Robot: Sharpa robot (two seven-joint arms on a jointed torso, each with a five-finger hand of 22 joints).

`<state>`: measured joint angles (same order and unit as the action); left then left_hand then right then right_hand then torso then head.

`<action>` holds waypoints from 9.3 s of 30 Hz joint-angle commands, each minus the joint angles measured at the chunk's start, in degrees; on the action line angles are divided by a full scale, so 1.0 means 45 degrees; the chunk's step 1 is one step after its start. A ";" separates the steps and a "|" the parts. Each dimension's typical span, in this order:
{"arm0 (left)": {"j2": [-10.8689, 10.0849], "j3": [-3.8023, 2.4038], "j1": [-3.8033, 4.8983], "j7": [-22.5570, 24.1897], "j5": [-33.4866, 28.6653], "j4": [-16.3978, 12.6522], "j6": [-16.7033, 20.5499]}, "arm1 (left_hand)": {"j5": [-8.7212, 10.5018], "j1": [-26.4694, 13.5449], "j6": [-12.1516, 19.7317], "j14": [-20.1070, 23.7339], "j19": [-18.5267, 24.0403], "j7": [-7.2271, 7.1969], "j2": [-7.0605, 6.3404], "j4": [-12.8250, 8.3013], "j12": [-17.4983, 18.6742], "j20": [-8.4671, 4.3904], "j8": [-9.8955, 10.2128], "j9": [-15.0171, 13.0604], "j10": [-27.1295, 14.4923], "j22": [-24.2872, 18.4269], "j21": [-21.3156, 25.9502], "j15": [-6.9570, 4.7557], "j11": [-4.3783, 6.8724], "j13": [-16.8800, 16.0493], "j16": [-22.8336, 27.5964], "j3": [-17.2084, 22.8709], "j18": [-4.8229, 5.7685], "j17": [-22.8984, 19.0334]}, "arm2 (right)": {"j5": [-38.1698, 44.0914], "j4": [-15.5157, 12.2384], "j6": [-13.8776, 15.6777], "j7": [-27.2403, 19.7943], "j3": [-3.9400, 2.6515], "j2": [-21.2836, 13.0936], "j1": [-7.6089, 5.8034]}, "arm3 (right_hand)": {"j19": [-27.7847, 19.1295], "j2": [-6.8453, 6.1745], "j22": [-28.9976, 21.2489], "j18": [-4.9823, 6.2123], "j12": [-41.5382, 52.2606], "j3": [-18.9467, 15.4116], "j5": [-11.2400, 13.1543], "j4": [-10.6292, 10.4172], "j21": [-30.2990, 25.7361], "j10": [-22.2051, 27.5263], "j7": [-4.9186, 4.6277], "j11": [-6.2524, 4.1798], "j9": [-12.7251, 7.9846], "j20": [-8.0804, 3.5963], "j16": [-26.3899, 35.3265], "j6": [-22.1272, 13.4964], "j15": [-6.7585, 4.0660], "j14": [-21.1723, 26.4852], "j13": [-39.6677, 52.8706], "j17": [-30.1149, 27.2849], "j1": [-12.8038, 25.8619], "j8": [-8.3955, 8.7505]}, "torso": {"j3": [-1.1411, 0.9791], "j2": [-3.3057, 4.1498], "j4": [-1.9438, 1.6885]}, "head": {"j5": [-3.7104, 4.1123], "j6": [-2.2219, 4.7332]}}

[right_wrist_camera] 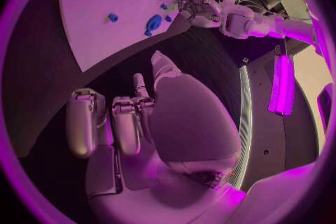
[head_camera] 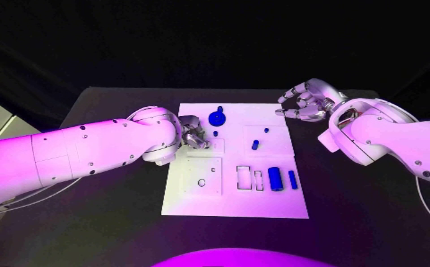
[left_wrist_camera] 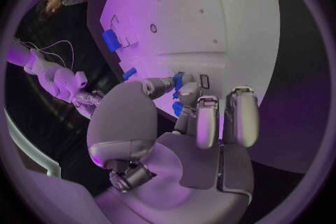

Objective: Assemble the parts on the task board

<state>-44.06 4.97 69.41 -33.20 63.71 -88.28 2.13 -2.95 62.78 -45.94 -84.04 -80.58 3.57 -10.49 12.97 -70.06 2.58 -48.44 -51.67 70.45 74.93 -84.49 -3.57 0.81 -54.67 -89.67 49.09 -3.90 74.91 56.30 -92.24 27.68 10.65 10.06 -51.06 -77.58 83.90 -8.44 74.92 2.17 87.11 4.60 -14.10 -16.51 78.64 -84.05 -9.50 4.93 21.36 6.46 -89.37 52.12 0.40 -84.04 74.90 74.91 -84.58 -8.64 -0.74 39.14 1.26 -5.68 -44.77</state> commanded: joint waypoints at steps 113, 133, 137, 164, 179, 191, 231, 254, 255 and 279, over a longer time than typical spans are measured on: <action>0.0250 -0.1045 0.1827 -0.0214 -0.1377 0.1725 -0.2431 | -0.0062 -0.0398 0.0014 -0.1157 0.0389 0.0359 0.0389 0.0817 0.0633 0.0272 0.1904 0.1953 -0.0863 -0.0403 0.0495 0.0309 -0.0428 0.1334 0.0125 -0.5529 0.0023 0.2994 | 0.0145 0.0079 -0.0127 -0.0069 0.0003 0.0001 0.0082 | 0.0167 -0.0011 0.1550 0.0142 -0.0049 0.0061 -0.0051 -0.0026 -0.0139 -0.0755 0.0061 -0.0114 -0.0034 -0.0095 0.0085 -0.0068 -0.0054 -0.1174 0.2808 0.2750 0.0251 -0.0068 | 0.0009 0.0007 -0.0023 | -0.0049 0.0305; 0.2497 -0.0642 0.1797 0.0438 -0.0774 0.5857 -0.3016 | -0.0049 -0.0386 -0.0075 -0.1175 0.0319 0.0380 0.0349 0.0849 0.0574 0.0304 0.1972 0.2058 -0.0842 -0.0296 0.0447 0.0336 -0.0452 0.1295 0.0103 -0.5528 0.0044 0.3031 | 0.0145 0.0082 -0.0105 -0.0105 0.0002 0.0013 0.0083 | 0.0175 -0.0005 0.1560 0.0138 -0.0047 0.0060 -0.0041 -0.0027 -0.0127 -0.0757 0.0063 -0.0116 -0.0038 -0.0096 0.0087 -0.0076 -0.0055 -0.1173 0.2809 0.2746 0.0292 -0.0080 | 0.0017 0.0066 0.0028 | -0.0286 0.0361; 0.2765 -0.0602 0.1733 0.0545 -0.0680 0.6308 -0.3127 | -0.0049 -0.0390 -0.0078 -0.1175 0.0329 0.0380 0.0345 0.0849 0.0575 0.0305 0.1975 0.2061 -0.0845 -0.0312 0.0454 0.0337 -0.0453 0.1298 0.0103 -0.5531 0.0040 0.3032 | 0.0145 0.0082 -0.0099 -0.0110 0.0002 0.0020 0.0083 | 0.0175 -0.0005 0.1560 0.0138 -0.0047 0.0060 -0.0041 -0.0027 -0.0127 -0.0757 0.0063 -0.0116 -0.0038 -0.0096 0.0087 -0.0076 -0.0055 -0.1173 0.2809 0.2746 0.0292 -0.0080 | 0.0025 0.0083 0.0047 | -0.0308 0.0373; 0.3449 -0.0431 0.1510 0.0790 -0.1056 0.7636 -0.4141 | -0.0048 -0.0435 -0.0077 -0.1148 0.0380 0.0397 0.0316 0.0847 0.0640 0.0320 0.2029 0.2117 -0.0947 -0.0382 0.0488 0.0353 -0.0471 0.1425 0.0132 -0.5572 0.0024 0.2976 | 0.0145 0.0090 -0.0087 -0.0130 0.0002 0.0088 0.0083 | 0.0181 0.0023 0.1564 0.0136 -0.0033 0.0081 -0.0052 -0.0019 -0.0128 -0.0769 0.0066 -0.0120 -0.0046 -0.0100 0.0086 -0.0087 -0.0059 -0.1175 0.2819 0.2753 0.0328 -0.0103 | 0.0025 0.0047 -0.0003 | -0.0248 0.0278; 0.3495 -0.0331 0.1461 0.0871 -0.1401 0.7606 -0.4490 | -0.0050 -0.0338 -0.0096 -0.1145 0.0414 0.0411 0.0391 0.0810 0.0624 0.0344 0.2090 0.2187 -0.0984 -0.0414 0.0508 0.0376 -0.0486 0.1407 0.0132 -0.5501 0.0016 0.2975 | 0.0145 0.0120 -0.0100 -0.0133 0.0002 0.0161 0.0083 | 0.0181 0.0027 0.1562 0.0137 -0.0034 0.0086 -0.0056 -0.0017 -0.0131 -0.0769 0.0066 -0.0120 -0.0048 -0.0101 0.0088 -0.0091 -0.0060 -0.1174 0.2818 0.2749 0.0334 -0.0108 | 0.0007 0.0045 0.0014 | -0.0304 0.0273; 0.3475 -0.0317 0.1458 0.0915 -0.1492 0.7577 -0.4467 | -0.0054 -0.0150 -0.0185 -0.1148 0.0418 0.0405 0.0522 0.0796 0.0586 0.0362 0.2127 0.2261 -0.0987 -0.0400 0.0507 0.0381 -0.0486 0.1384 0.0125 -0.5338 0.0016 0.2985 | 0.0144 0.0121 -0.0114 -0.0109 0.0002 0.0173 0.0083 | 0.0181 0.0027 0.1562 0.0137 -0.0034 0.0086 -0.0056 -0.0017 -0.0131 -0.0769 0.0066 -0.0120 -0.0048 -0.0101 0.0088 -0.0091 -0.0060 -0.1174 0.2818 0.2749 0.0334 -0.0108 | 0.0003 0.0057 0.0015 | -0.0318 0.0275; 0.1974 -0.0403 0.1461 0.1023 -0.2735 0.5529 -0.3464 | -0.0042 0.1674 -0.0214 -0.1324 0.0108 0.0199 0.0678 -0.1447 0.0310 0.0224 0.1270 0.1817 -0.0434 0.0161 0.0270 0.0183 -0.0257 0.1133 -0.0073 -0.0214 0.0118 0.3352 | 0.0144 0.0103 -0.0121 -0.0104 0.0002 0.0101 0.0083 | 0.0187 0.0057 0.1565 0.0136 -0.0014 0.0123 -0.0087 -0.0009 -0.0135 -0.0787 0.0072 -0.0126 -0.0056 -0.0106 0.0088 -0.0092 -0.0066 -0.1175 0.2833 0.2751 0.0352 -0.0144 | -0.0012 0.0019 -0.0021 | -0.0362 0.0177; -0.0606 -0.0377 0.0850 0.1121 -0.0844 0.1073 -0.0687 | -0.0054 0.1092 -0.0518 -0.1324 -0.0387 0.0061 0.0240 -0.2049 0.0160 0.0096 0.1033 0.1688 0.0131 0.0829 -0.0061 0.0042 -0.0106 0.0897 -0.0073 0.1041 0.0265 0.3352 | 0.0144 0.0189 -0.0062 -0.0202 0.0003 -0.0014 0.0095 | 0.0189 0.0007 0.1564 0.0137 -0.0025 0.0145 -0.0104 0.0033 -0.0144 -0.0778 0.0075 -0.0132 -0.0065 -0.0110 0.0097 -0.0111 -0.0070 -0.1170 0.2824 0.2731 0.0295 -0.0162 | 0.0006 -0.0045 -0.0081 | -0.0453 0.0085; -0.0620 -0.0371 0.0812 0.1111 -0.0782 0.1011 -0.0623 | -0.0055 0.1076 -0.0530 -0.1324 -0.0399 0.0056 0.0224 -0.2060 0.0155 0.0091 0.1029 0.1688 0.0149 0.0844 -0.0068 0.0037 -0.0101 0.0889 -0.0073 0.1067 0.0268 0.3352 | 0.0146 0.0192 -0.0054 -0.0205 0.0003 -0.0016 0.0097 | 0.0189 0.0007 0.1564 0.0137 -0.0025 0.0145 -0.0104 0.0033 -0.0144 -0.0778 0.0075 -0.0132 -0.0065 -0.0110 0.0097 -0.0111 -0.0070 -0.1170 0.2824 0.2731 0.0295 -0.0162 | 0.0003 -0.0049 -0.0084 | -0.0452 0.0087; -0.0580 -0.0273 0.0274 0.0642 0.0168 0.0304 -0.0941 | -0.0079 0.0899 -0.0678 -0.1324 -0.0467 -0.0012 0.0050 -0.2207 0.0057 0.0045 0.1005 0.1693 0.0417 0.0922 -0.0107 -0.0024 -0.0035 0.0692 -0.0073 0.1353 0.0287 0.3352 | 0.0267 0.0287 0.0173 -0.0402 0.0004 -0.0031 0.0123 | -0.0312 -0.0095 0.0798 0.0386 -0.0612 0.0225 -0.0102 0.0004 -0.1332 -0.0317 0.0094 -0.0157 -0.0097 -0.0137 0.0516 -0.0157 -0.0104 -0.0913 0.2362 0.1798 0.0253 -0.0265 | -0.0015 0.0001 -0.0048 | -0.0450 -0.0036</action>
<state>-46.82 3.75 70.67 -29.86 62.94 -86.70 -0.49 -3.13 66.76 -48.16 -84.05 -82.42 3.97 -10.58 11.22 -69.44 2.78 -43.80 -40.68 71.91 74.94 -84.71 -3.17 0.63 -51.46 -89.80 46.58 -3.03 74.93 56.73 -90.97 28.33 9.74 10.08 -51.19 -77.05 82.86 -8.22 74.91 3.06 84.52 5.24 -14.32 -16.51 72.84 -84.05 -9.08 4.51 20.97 5.85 -87.25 51.70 0.41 -84.03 74.95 74.92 -83.46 -9.52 -0.80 39.09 1.02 -7.68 -44.81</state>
